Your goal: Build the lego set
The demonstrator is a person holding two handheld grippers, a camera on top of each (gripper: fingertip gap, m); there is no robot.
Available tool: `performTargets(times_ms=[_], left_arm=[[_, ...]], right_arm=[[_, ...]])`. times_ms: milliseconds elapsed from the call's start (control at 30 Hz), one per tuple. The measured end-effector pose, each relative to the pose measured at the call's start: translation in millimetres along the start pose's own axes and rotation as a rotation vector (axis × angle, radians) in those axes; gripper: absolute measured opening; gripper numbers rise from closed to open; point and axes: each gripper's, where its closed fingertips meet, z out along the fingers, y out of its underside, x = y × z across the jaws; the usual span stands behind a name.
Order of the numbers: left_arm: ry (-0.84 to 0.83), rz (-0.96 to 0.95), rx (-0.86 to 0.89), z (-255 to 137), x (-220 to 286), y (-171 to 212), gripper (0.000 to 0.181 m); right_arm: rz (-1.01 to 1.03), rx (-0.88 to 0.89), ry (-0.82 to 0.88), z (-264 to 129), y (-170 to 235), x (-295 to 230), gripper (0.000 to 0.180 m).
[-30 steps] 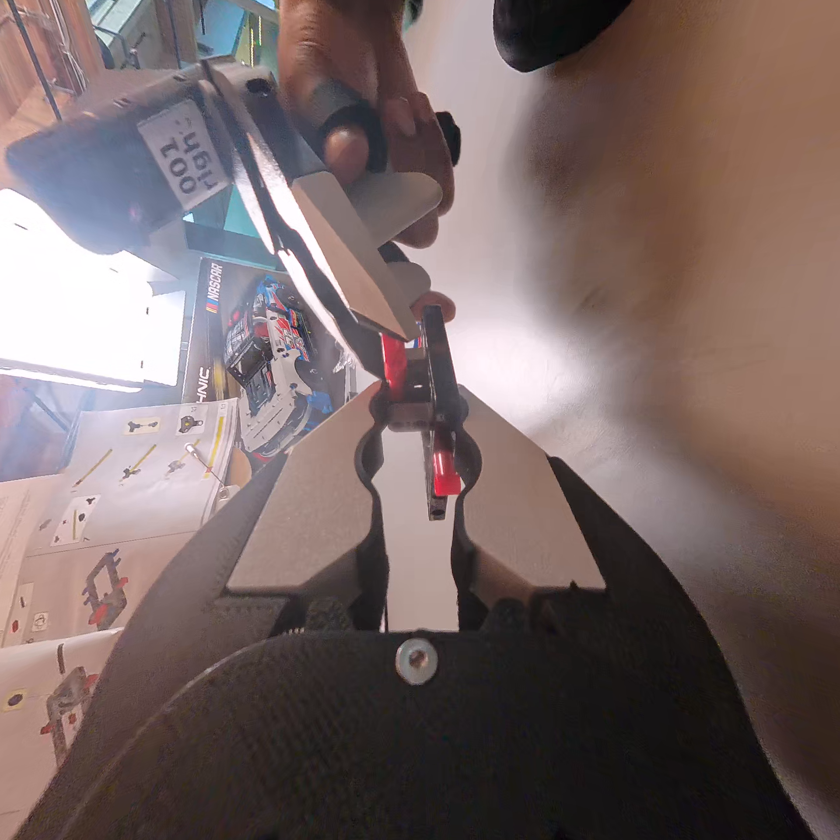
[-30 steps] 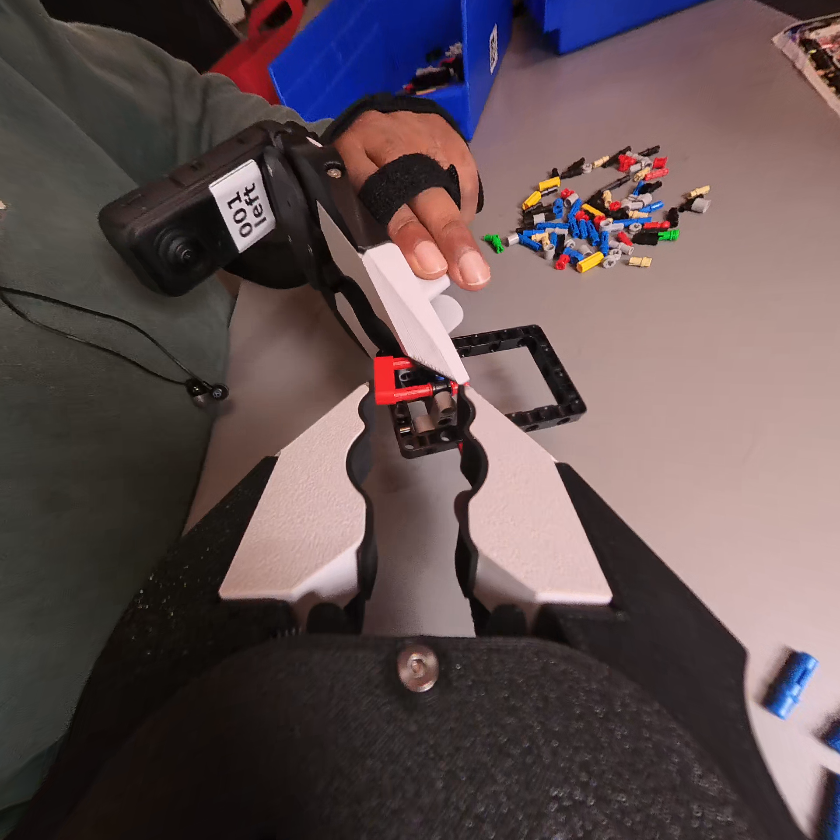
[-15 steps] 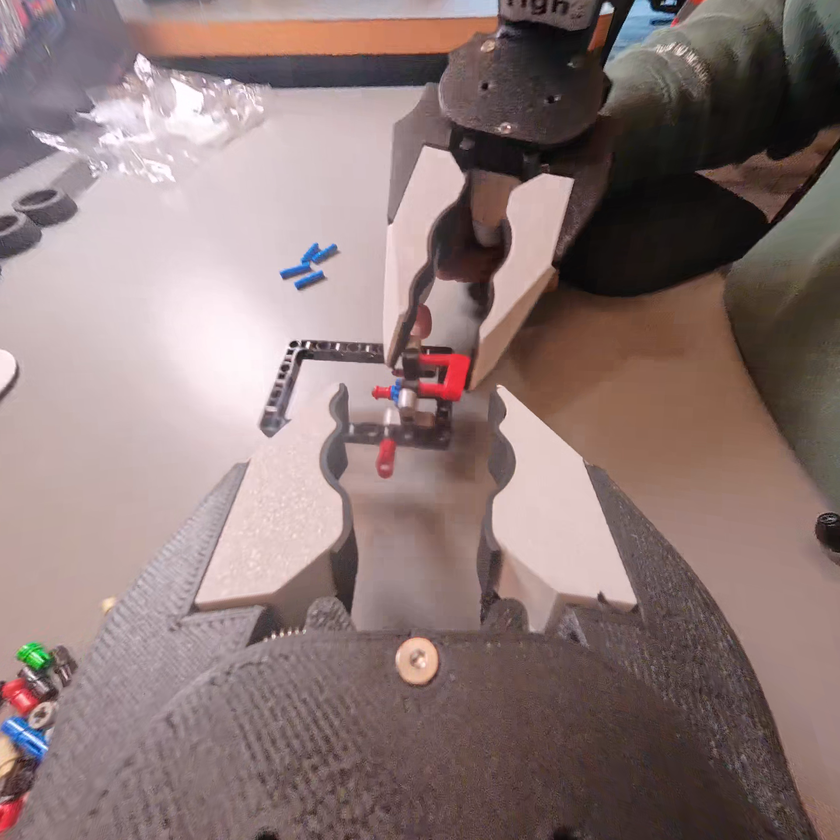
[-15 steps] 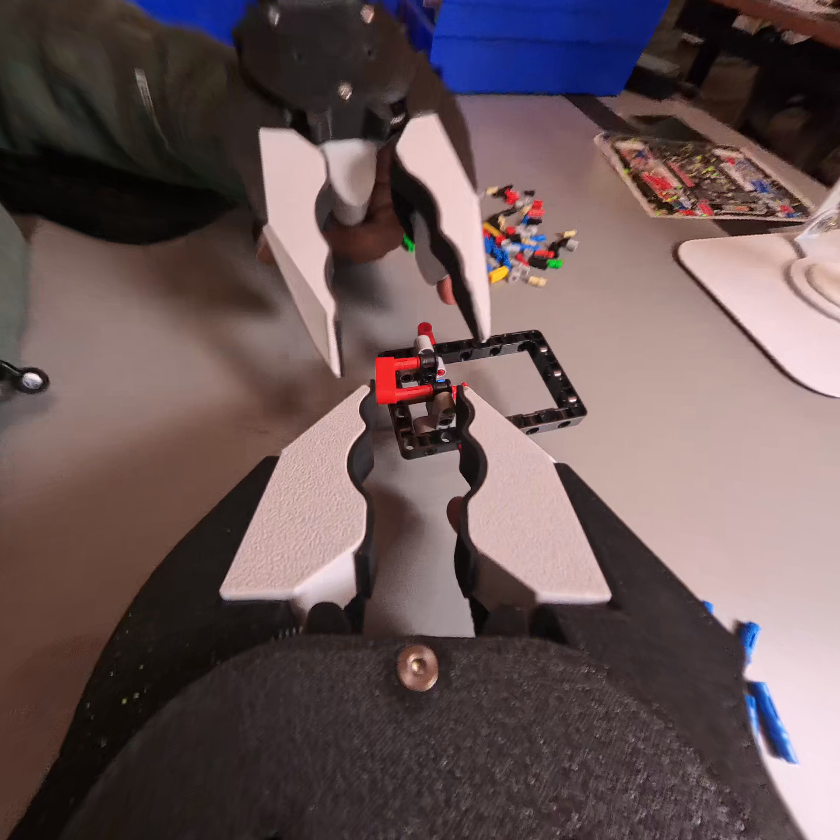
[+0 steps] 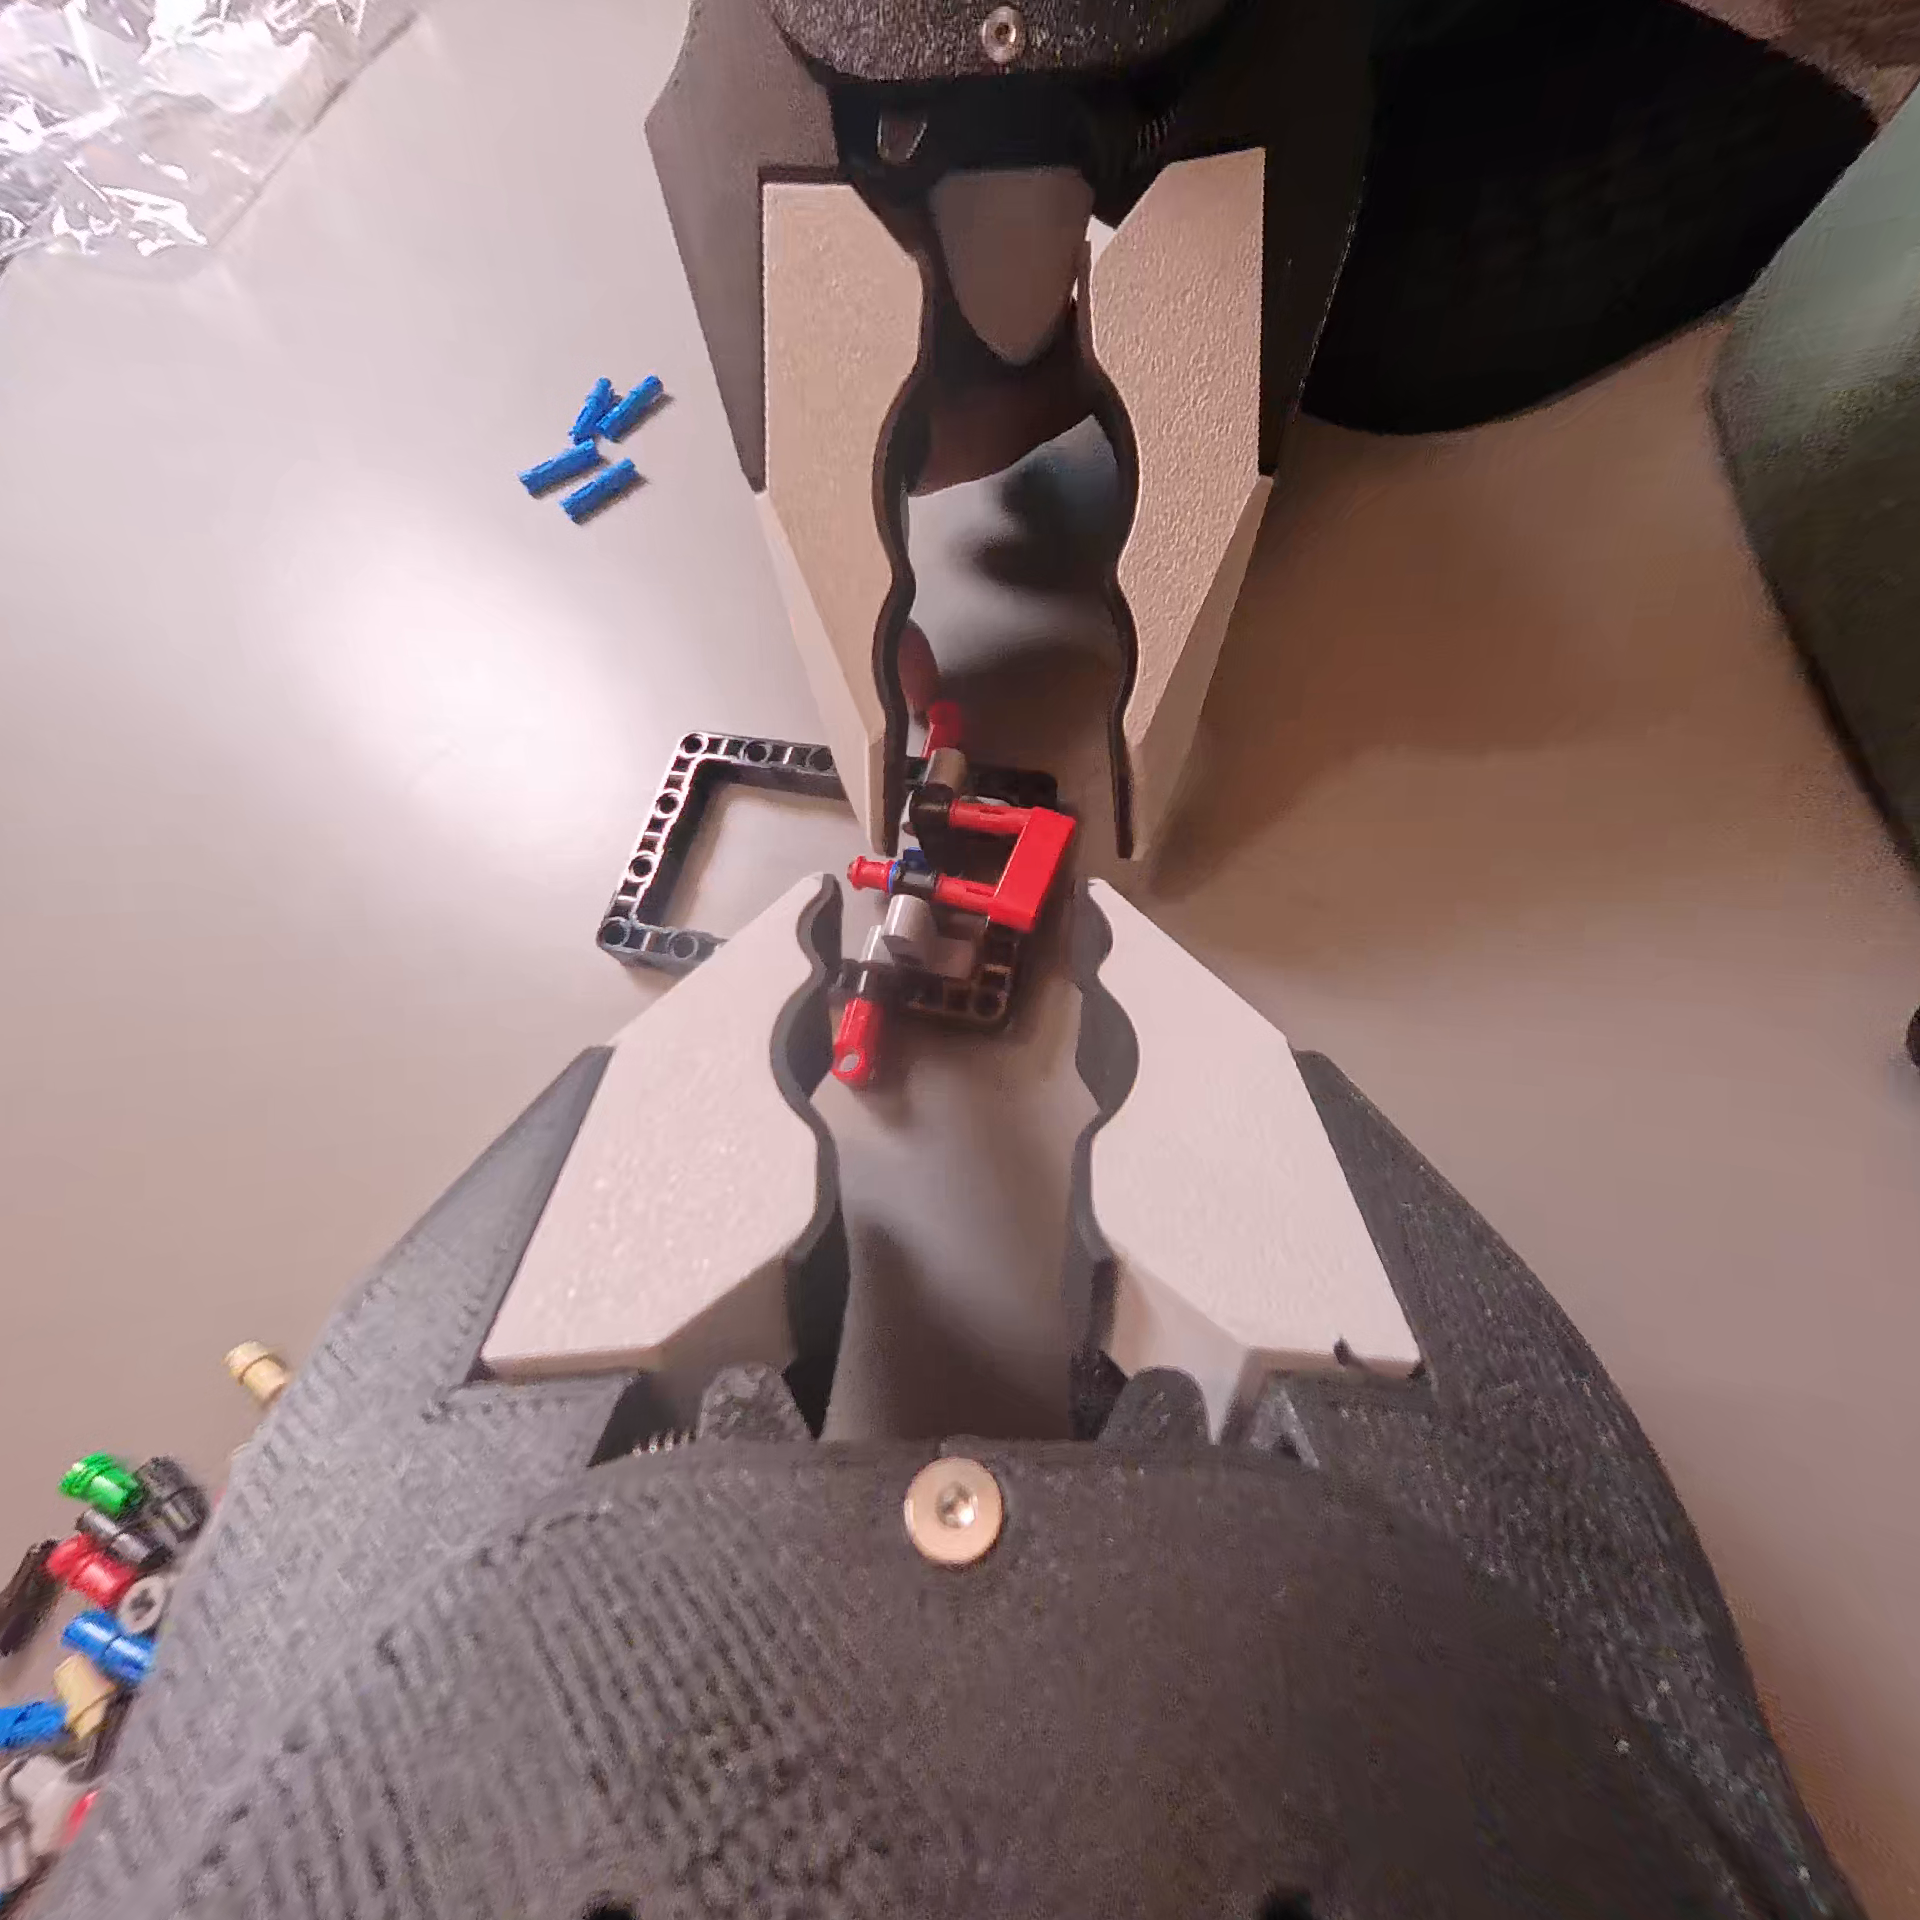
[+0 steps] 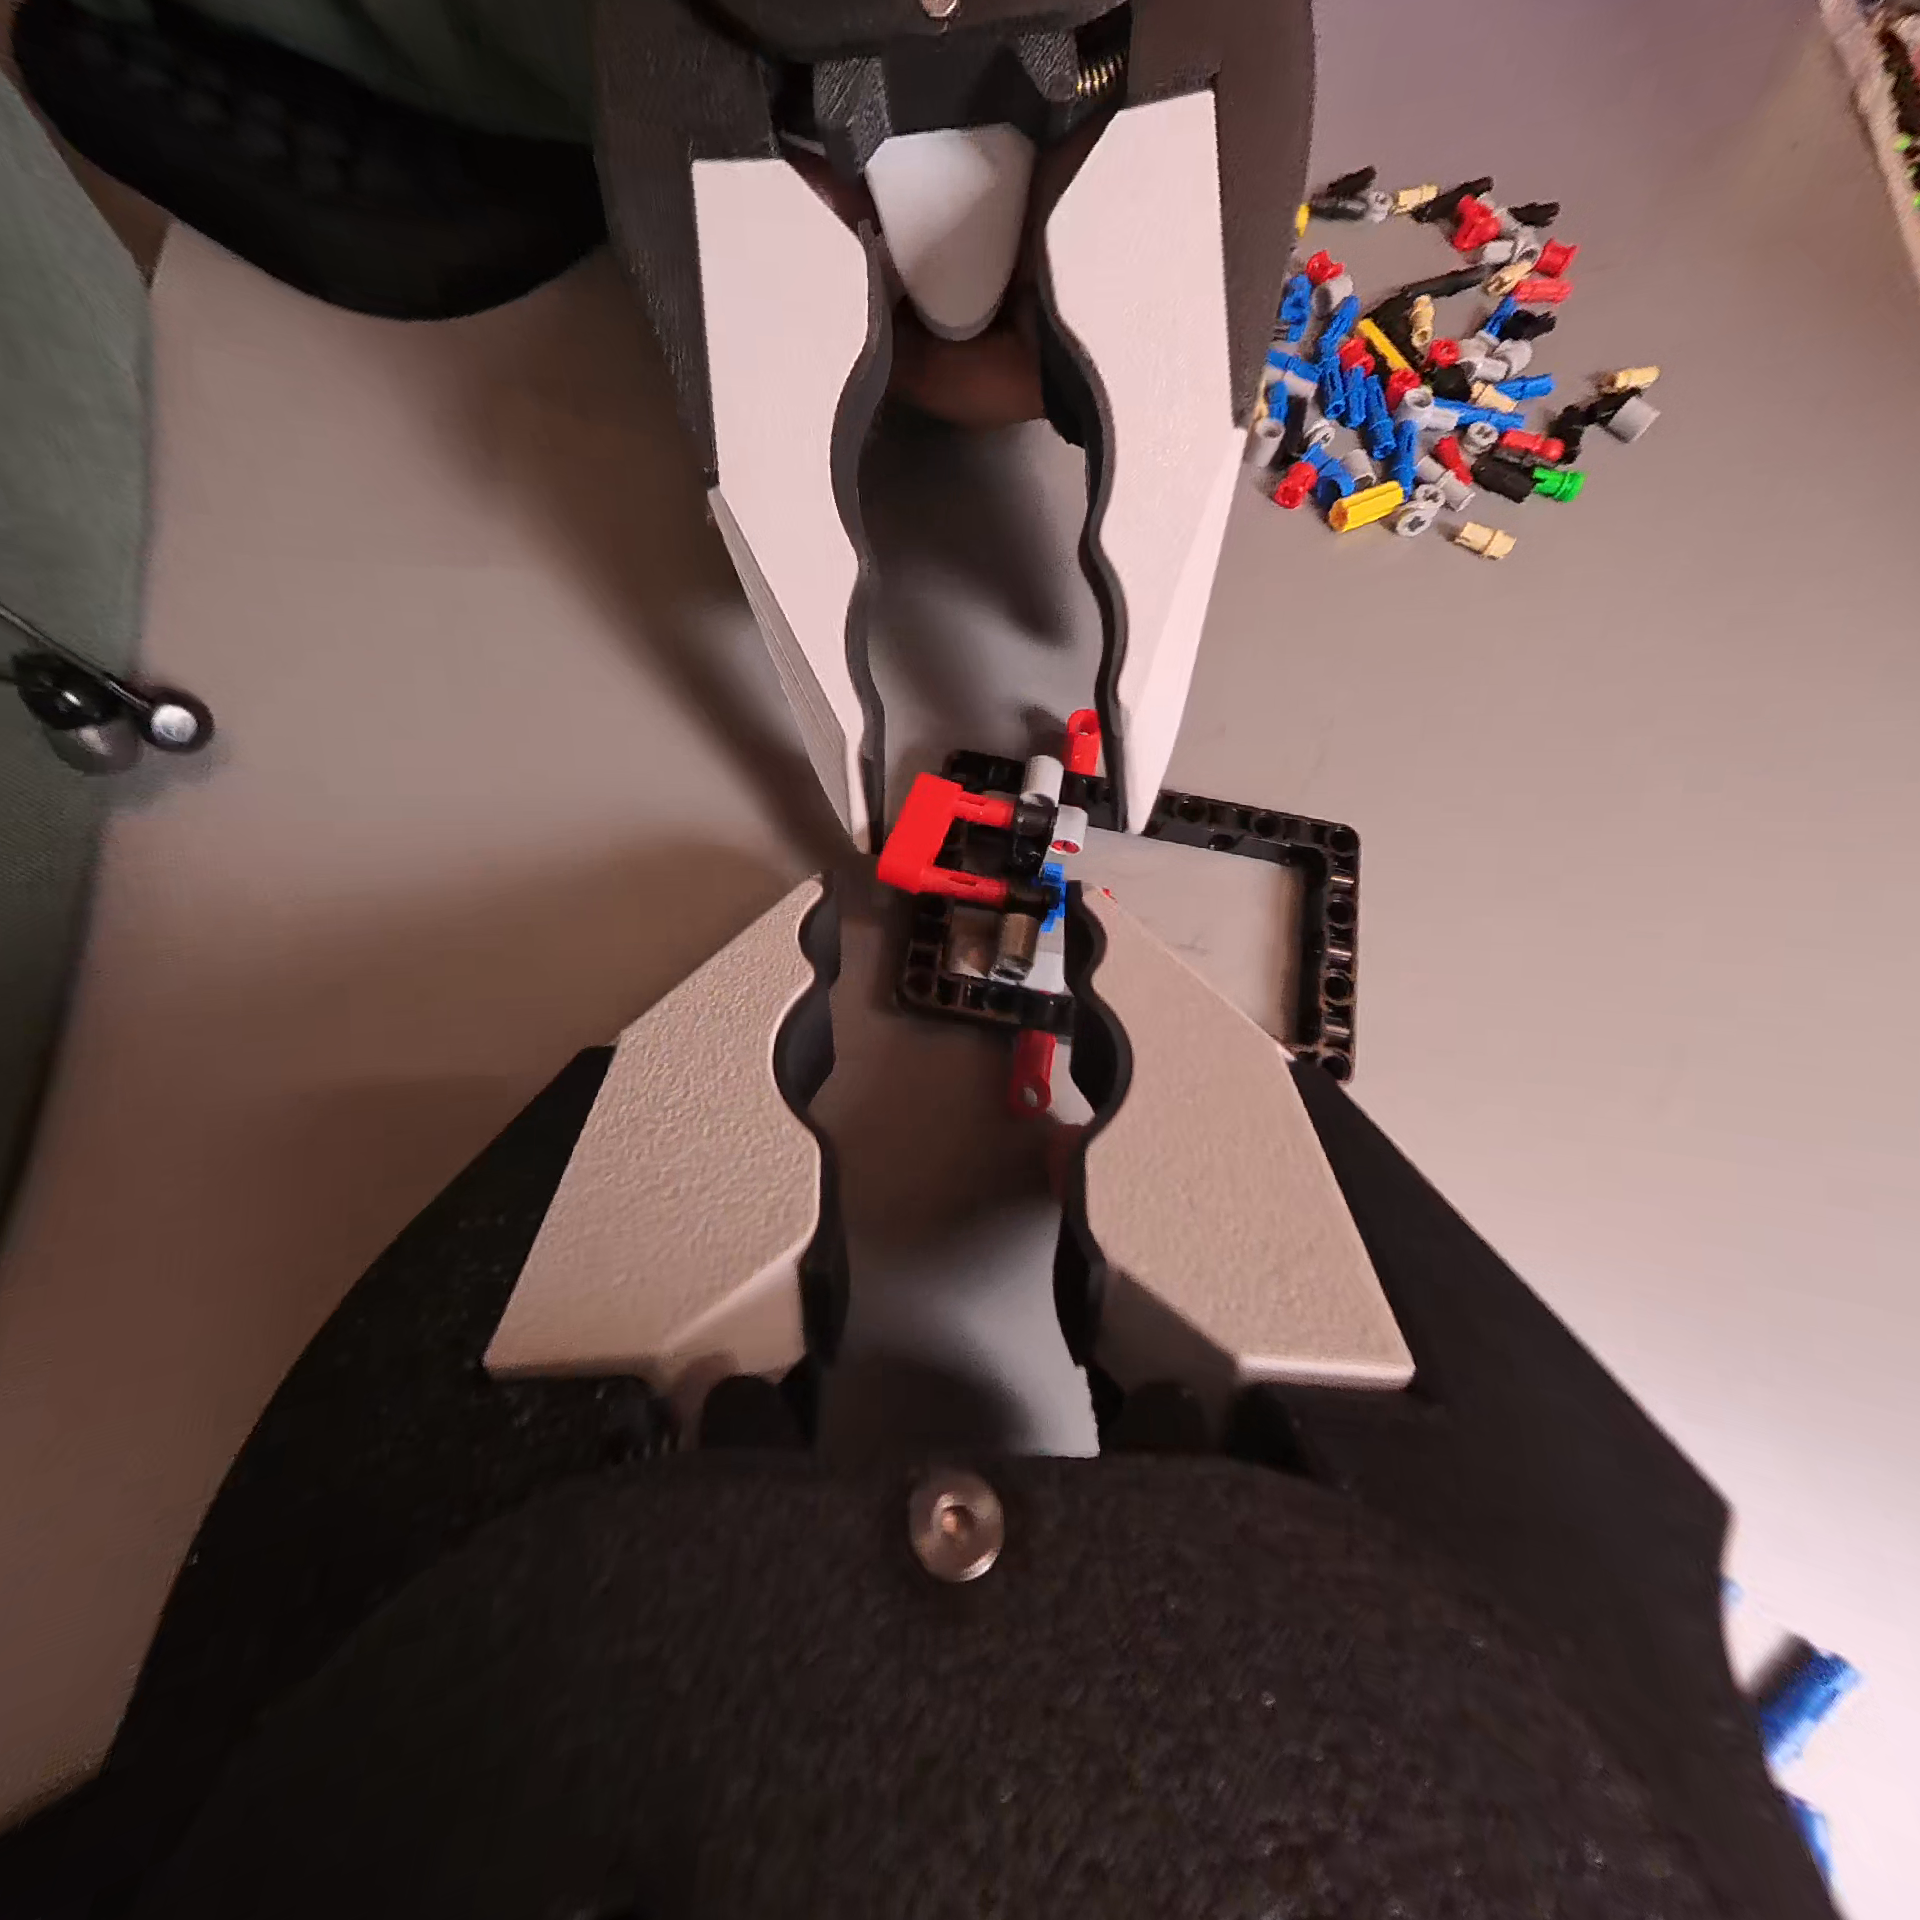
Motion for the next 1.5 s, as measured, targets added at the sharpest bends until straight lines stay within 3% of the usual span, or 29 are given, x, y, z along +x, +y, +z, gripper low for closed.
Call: performTargets(times_ms=[300, 533, 867, 1033, 1233, 1367, 1500], left_arm=[[-0.001, -0.04, 0.016, 5, 0, -6, 0.048], [-0.008, -0.053, -0.02, 9, 1, -2, 0.039], [-0.007, -0.024, -0.029, 0, -3, 5, 0.04], [-0.099, -0.041, -0.034, -14, -14, 8, 0.036], [-0.09, -0.105, -0.013, -17, -5, 4, 0.031], [-0.081, -0.106, -0.042, -8, -1, 7, 0.023], [-0.066, -0.125, -0.038, -6, 0, 8, 0.025]], right_arm=[[0.084, -0.003, -0.02, -5, 1, -1, 0.038], [0.059, 0.004, 0.062, -2, 1, 0, 0.035], [0.125, 0.02, -0.026, -10, 4, 1, 0.02], [0.102, -0.007, -0.02, -17, 2, 4, 0.02], [-0.006, -0.031, -0.047, -14, -10, 10, 0.021], [-0.045, -0.077, -0.079, -1, -7, 8, 0.008], [-0.019, -0.058, -0.089, 3, -8, 5, 0.006]])
